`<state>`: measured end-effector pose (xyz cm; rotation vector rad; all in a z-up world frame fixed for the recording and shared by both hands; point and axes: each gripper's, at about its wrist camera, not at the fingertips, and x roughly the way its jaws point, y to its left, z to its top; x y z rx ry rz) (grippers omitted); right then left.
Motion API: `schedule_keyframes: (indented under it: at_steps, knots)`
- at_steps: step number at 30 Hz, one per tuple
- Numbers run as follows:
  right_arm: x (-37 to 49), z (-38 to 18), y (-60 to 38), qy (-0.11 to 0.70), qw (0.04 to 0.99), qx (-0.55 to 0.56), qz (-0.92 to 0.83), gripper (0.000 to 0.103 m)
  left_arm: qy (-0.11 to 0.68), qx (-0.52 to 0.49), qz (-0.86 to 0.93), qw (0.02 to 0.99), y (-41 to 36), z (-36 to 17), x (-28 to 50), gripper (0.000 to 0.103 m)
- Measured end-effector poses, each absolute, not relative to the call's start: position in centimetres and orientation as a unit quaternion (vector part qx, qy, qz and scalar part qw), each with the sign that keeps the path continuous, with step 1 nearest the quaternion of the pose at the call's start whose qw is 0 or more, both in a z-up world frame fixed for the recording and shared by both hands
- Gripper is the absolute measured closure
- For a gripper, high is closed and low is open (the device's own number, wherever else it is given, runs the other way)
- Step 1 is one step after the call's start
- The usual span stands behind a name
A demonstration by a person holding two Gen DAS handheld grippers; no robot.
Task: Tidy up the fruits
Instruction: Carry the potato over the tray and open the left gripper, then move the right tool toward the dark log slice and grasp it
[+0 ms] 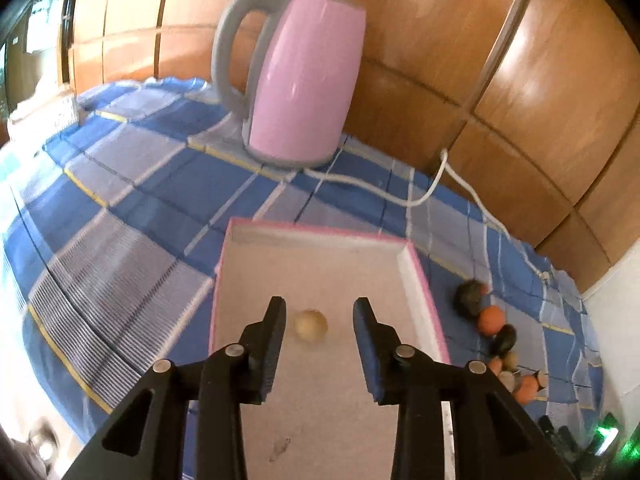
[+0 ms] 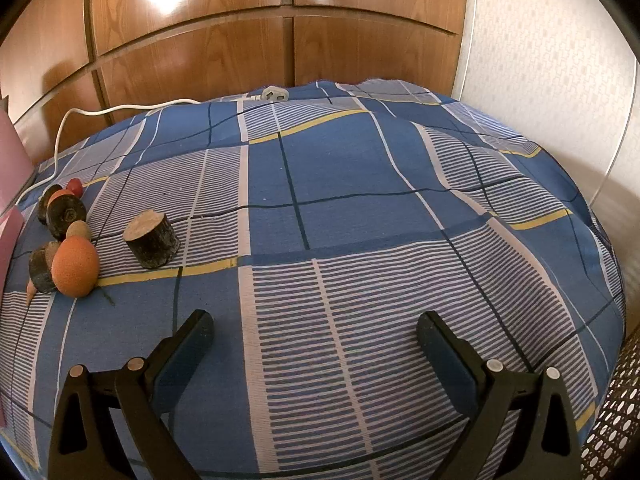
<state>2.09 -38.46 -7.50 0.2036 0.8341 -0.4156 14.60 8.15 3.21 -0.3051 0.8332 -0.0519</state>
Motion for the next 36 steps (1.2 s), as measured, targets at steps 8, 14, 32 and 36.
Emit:
schedule_keyframes:
  at_steps: [8, 14, 32, 36]
  knots:
    - [2.0, -7.5, -38.4, 0.400, 0.889, 0.099, -0.200, 0.000, 0.362, -0.115, -0.016, 0.925, 9.1, 7.9, 12.6, 0.042]
    - [2.1, -7.6, -38.4, 0.402, 0.888, 0.098, -0.200, 0.000, 0.357, -0.081, 0.022, 0.930, 7.5, 4.9, 7.7, 0.034]
    - [2.2, -6.3, -37.2, 0.418, 0.885, 0.081, -0.186, 0.006, 0.371, -0.064, 0.063, 0.924, 4.5, -1.8, 1.8, 0.020]
    - [2.3, -5.3, -36.3, 0.407, 0.893, 0.063, -0.182, 0.007, 0.368, -0.068, 0.069, 0.925, 5.0, -1.8, 1.7, 0.020]
